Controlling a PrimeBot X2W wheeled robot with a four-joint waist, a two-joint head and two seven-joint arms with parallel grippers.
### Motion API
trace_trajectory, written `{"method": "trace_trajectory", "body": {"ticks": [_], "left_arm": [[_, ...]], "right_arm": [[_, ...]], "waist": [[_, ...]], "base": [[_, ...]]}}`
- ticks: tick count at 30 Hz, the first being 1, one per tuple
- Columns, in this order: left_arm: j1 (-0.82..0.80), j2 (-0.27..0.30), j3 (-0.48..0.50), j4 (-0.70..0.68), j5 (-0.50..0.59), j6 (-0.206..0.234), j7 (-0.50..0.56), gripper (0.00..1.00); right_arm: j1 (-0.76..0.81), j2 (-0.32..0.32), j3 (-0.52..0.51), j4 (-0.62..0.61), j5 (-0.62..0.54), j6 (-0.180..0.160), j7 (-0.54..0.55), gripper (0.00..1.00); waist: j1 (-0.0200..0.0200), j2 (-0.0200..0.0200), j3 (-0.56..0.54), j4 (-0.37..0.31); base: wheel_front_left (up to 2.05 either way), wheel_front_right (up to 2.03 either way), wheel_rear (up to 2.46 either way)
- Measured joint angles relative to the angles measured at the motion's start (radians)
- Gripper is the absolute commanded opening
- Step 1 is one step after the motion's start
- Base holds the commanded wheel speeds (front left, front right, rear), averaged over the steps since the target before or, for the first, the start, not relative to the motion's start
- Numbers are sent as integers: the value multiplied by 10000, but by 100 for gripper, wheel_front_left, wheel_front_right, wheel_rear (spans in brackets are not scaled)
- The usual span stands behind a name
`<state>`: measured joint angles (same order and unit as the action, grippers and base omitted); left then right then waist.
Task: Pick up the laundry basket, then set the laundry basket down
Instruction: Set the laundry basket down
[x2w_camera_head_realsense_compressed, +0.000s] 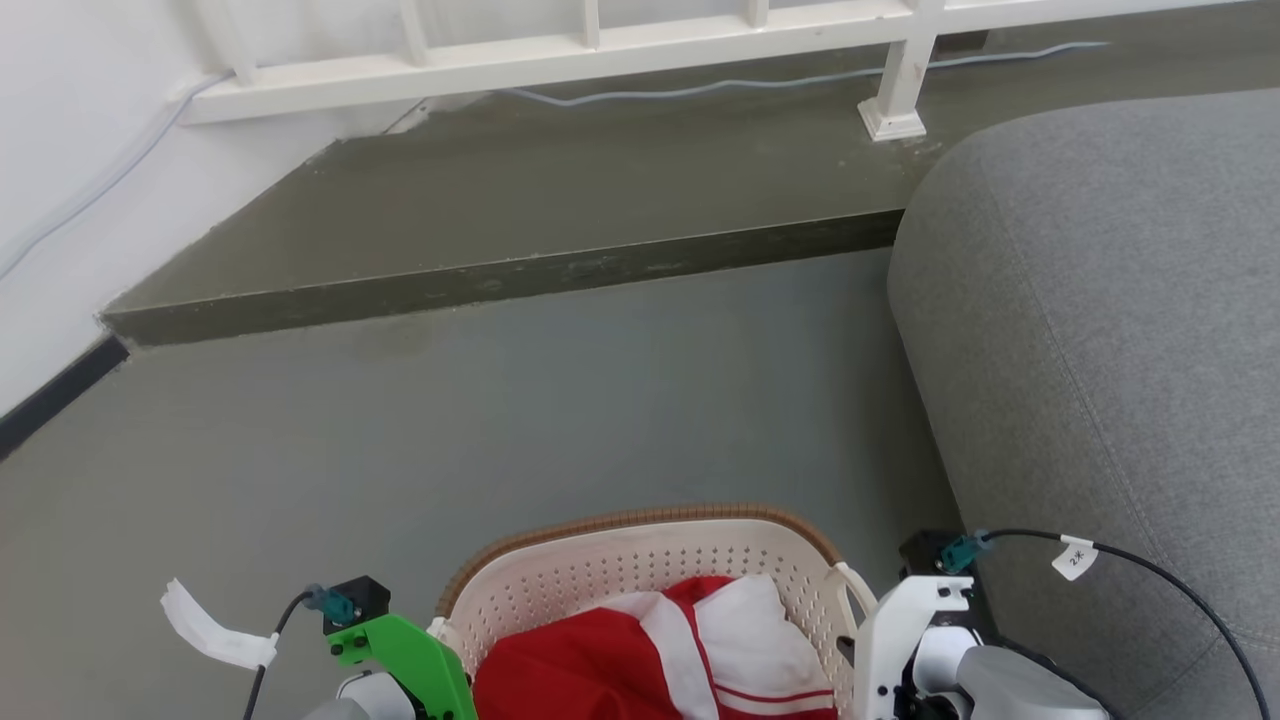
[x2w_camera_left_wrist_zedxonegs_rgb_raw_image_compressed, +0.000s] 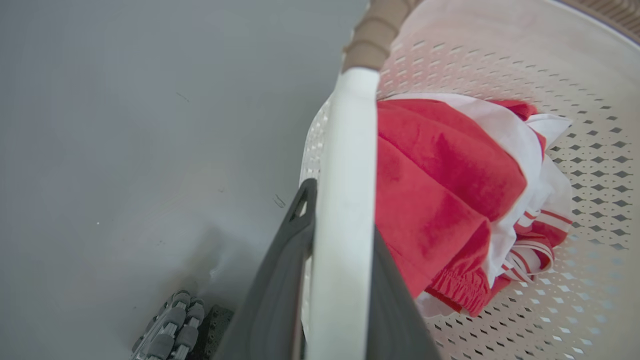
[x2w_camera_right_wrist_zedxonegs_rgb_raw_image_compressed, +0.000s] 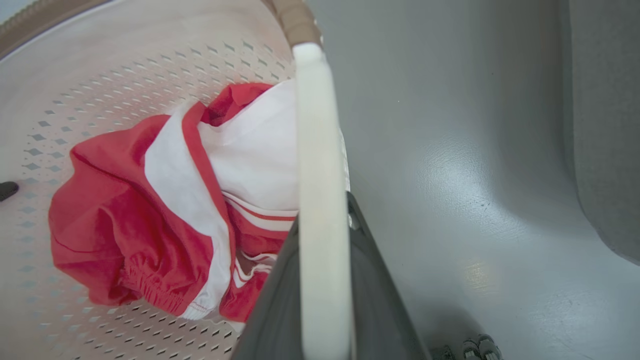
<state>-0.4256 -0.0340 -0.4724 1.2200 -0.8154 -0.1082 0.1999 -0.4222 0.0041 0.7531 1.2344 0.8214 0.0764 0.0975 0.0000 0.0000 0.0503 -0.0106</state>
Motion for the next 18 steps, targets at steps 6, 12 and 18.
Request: {"method": "trace_trajectory", "body": {"ticks": [6,12,18], "left_arm": [[-114,15,-96,-121,-46,71,-171,0],[-379,50,-146,-217,-100,73,-222,0],[-631,65,-182,-291,-100,117,-431,0]], "right_arm": [[-264,-13,15,-19,0,-73,-17,0],[-531,-50,25,-69,0,-79,-104,0],[-816,-75,42,-157,0,-153,-280,0]], "waist": [[0,0,392,10],[1,0,797,18],[1,0,1224,26]], "base": [[0,0,0],[0,0,0],[0,0,0]]}}
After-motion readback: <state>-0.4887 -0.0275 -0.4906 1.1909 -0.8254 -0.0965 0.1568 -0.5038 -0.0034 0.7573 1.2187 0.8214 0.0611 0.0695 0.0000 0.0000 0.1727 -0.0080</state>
